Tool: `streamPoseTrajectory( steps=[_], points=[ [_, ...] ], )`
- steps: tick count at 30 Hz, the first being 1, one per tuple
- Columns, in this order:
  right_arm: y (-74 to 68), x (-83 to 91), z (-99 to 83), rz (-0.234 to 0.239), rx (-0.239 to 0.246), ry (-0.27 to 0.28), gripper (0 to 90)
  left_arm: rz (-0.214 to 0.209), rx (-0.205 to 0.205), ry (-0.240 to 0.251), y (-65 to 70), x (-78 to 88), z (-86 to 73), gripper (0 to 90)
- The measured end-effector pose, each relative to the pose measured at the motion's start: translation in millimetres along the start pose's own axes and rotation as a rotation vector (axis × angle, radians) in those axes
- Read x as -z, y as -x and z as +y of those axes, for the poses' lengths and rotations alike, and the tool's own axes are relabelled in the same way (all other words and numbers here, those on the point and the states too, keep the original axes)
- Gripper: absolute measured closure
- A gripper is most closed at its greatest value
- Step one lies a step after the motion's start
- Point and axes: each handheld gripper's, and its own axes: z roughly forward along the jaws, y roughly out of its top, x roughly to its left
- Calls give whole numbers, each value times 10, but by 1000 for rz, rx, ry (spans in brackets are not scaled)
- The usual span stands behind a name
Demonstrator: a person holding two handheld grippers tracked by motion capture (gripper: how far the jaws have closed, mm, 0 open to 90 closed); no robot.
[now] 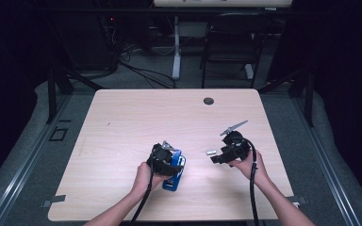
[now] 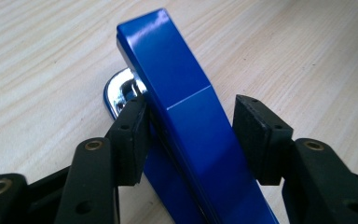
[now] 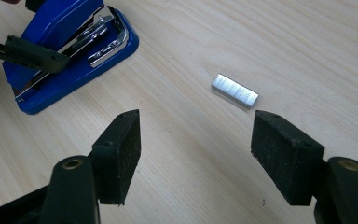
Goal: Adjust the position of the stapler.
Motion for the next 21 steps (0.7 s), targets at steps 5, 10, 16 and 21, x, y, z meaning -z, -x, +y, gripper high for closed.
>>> streamPoseTrajectory(
  steps=[5, 10, 16, 21],
  points=[
    [9, 13, -2, 1, 10, -4, 331, 37, -2, -10, 46, -8, -33, 456],
    [1, 8, 0, -1, 9, -3, 331, 37, -9, 0, 45, -8, -34, 462],
    [1, 10, 3, -2, 9, -4, 332, 24, -28, 13, 32, 4, -22, 490],
    [4, 14, 3, 1, 7, -4, 332, 21, -31, 8, 28, 4, -16, 491]
  ],
)
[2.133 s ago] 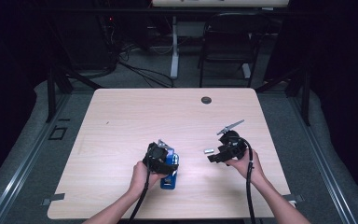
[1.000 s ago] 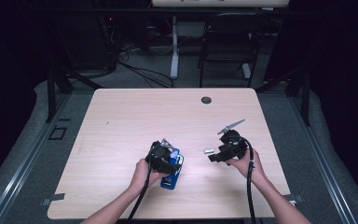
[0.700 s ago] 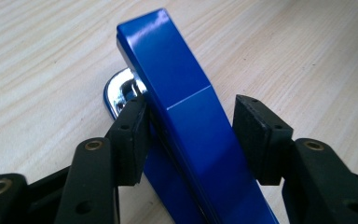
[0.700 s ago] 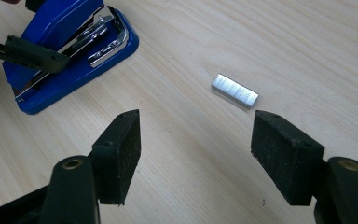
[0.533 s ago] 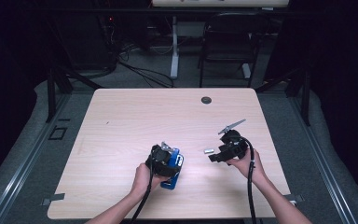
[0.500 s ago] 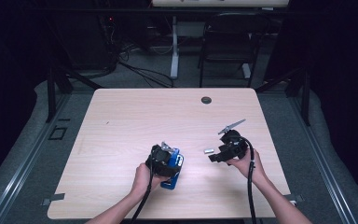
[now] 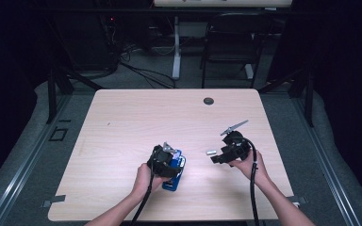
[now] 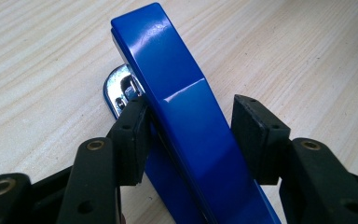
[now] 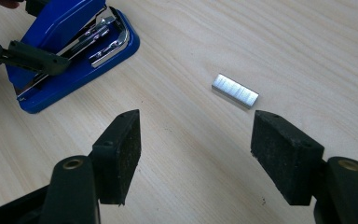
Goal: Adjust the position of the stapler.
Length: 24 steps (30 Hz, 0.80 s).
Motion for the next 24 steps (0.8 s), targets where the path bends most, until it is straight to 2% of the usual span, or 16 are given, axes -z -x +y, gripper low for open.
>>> streamPoseTrajectory(
  steps=[3, 6, 9, 10, 14, 16, 19, 24],
  points=[
    [5, 7, 3, -4, 6, -2, 332, -7, -2, -3, -9, 1, 4, 491],
    [6, 3, 3, -4, 0, 1, 332, -21, -24, -10, -16, -7, 21, 495],
    [1, 14, -2, -5, -4, 7, 332, -56, -47, -10, -50, -12, 30, 499],
    [5, 17, 0, -7, -3, 10, 332, -49, -55, -12, -43, -13, 35, 499],
    [17, 14, 0, -7, -9, 11, 332, -82, -81, -14, -76, -18, 41, 502],
    [19, 12, 1, -7, -11, 13, 333, -83, -85, -15, -83, -18, 46, 509],
    [28, 11, 6, -2, -5, 5, 333, -106, -118, -20, -93, -23, 56, 517],
    [33, 12, 4, -2, -7, -1, 334, -142, -144, -17, -107, -37, 68, 523]
  ],
)
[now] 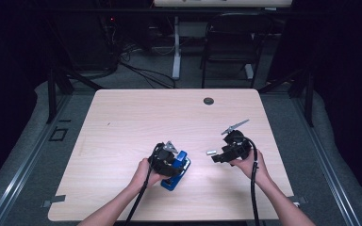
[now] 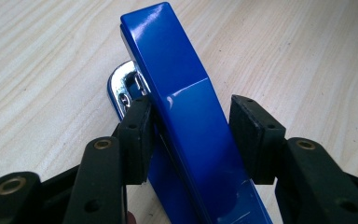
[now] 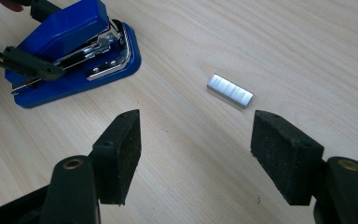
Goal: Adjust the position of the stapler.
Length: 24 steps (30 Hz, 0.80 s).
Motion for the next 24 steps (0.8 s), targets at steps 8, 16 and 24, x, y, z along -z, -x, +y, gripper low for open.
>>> streamPoseTrajectory(
  steps=[8, 16, 24],
  points=[
    [5, 5, 0, -4, 6, 0, 337, -35, -39, 7, -10, -11, 2, 543],
    [5, 0, 1, -4, 11, -5, 345, -61, -82, 6, 0, -19, 7, 556],
    [-1, -13, -1, 1, 19, 3, 351, -78, -91, 12, 14, -20, -3, 566]
  ],
)
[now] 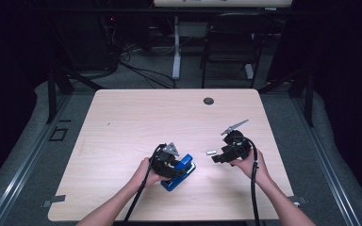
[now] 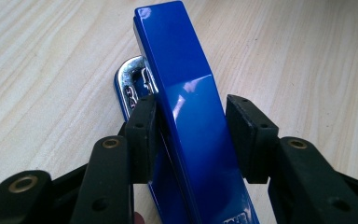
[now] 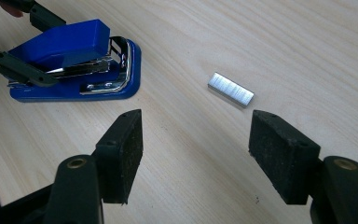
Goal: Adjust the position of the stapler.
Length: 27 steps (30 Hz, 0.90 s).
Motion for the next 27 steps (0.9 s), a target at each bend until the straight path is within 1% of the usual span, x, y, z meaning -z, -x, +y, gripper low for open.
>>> streamPoseTrajectory(
  steps=[2, 3, 5, 6, 7, 11, 13, 14, 16, 17, 19, 21, 23, 24, 27],
  points=[
    [-3, 3, 2, -3, 2, -5, 352, -19, -2, 2, -11, 1, -5, 568],
    [-4, 3, 2, -6, 6, -9, 353, -6, -5, -2, -2, 3, -3, 569],
    [-12, 2, 2, -4, 11, -5, 357, -28, -8, -3, 5, -1, -5, 577],
    [-18, 8, 3, -5, 6, -11, 358, -21, -15, -5, 19, -4, -3, 577],
    [-15, 3, 3, -6, 12, -4, 360, -21, -19, -7, 20, -3, 0, 577],
    [-10, -10, 5, 4, 9, -6, 369, -24, -6, -1, 15, -3, -7, 575],
    [-11, -4, 10, -3, 20, -15, 370, -20, 4, -2, 22, -6, -11, 565],
    [-19, -4, 10, -6, 19, -8, 371, -21, 13, -1, 25, -6, -17, 563],
    [-26, 5, 15, -5, 27, -13, 373, -8, 21, -12, 38, -11, -24, 527],
    [-34, -1, 13, -5, 21, -3, 374, -2, 22, -15, 42, -10, -30, 513],
    [-34, 3, 17, -2, 27, -7, 375, -2, 35, -13, 55, 4, -40, 463],
    [-34, 0, 19, -3, 30, -10, 376, 11, 47, -5, 66, 25, -48, 419],
    [-42, -7, 22, -4, 32, -5, 377, 12, 67, 0, 70, 55, -65, 388],
    [-46, -16, 23, -1, 33, 5, 377, 23, 68, 1, 72, 72, -79, 377],
    [-54, -16, 29, -4, 39, -3, 376, 40, 94, 1, 88, 107, -130, 349]
  ],
)
